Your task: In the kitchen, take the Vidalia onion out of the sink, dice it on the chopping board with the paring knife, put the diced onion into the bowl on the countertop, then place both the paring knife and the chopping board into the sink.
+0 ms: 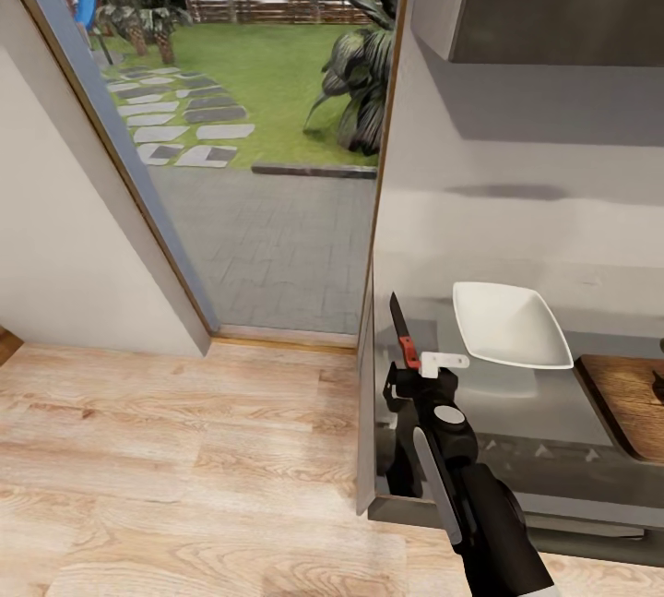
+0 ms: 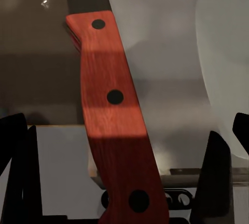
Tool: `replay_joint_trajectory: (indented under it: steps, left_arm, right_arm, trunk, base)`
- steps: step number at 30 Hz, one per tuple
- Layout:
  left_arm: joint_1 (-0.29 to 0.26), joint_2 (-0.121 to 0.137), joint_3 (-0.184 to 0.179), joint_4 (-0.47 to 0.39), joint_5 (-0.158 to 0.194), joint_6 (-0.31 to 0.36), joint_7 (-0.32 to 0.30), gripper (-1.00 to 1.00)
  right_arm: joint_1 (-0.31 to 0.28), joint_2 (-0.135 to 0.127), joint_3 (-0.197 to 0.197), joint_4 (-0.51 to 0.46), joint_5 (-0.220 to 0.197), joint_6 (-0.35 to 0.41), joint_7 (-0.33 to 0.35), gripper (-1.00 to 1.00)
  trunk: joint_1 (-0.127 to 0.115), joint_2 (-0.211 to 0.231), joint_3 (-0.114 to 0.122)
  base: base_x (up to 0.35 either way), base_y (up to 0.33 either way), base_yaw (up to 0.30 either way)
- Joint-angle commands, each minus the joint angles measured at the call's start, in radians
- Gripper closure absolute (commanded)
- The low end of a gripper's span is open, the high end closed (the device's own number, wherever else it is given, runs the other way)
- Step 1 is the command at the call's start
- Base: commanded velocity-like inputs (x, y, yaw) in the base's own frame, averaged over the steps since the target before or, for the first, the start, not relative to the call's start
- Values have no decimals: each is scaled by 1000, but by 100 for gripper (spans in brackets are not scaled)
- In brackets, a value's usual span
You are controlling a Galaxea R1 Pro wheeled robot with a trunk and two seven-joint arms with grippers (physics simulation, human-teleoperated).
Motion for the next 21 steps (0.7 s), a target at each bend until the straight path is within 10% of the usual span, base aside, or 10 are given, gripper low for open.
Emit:
replay_joint_trajectory:
  steps: [1,21]
  left_arm:
    - [0,1,-4,-1,6,-3,7,-100]
    - [0,1,-4,-1,6,-3,7,-100]
  right_arm:
    - [-1,0,1,55,1,12,-5,100]
    - [-1,6,2,54,2,13,-6,100]
  trunk:
    - [1,-1,-2]
    - [1,-1,-2]
  base:
    - [0,0,0]
    - [0,0,0]
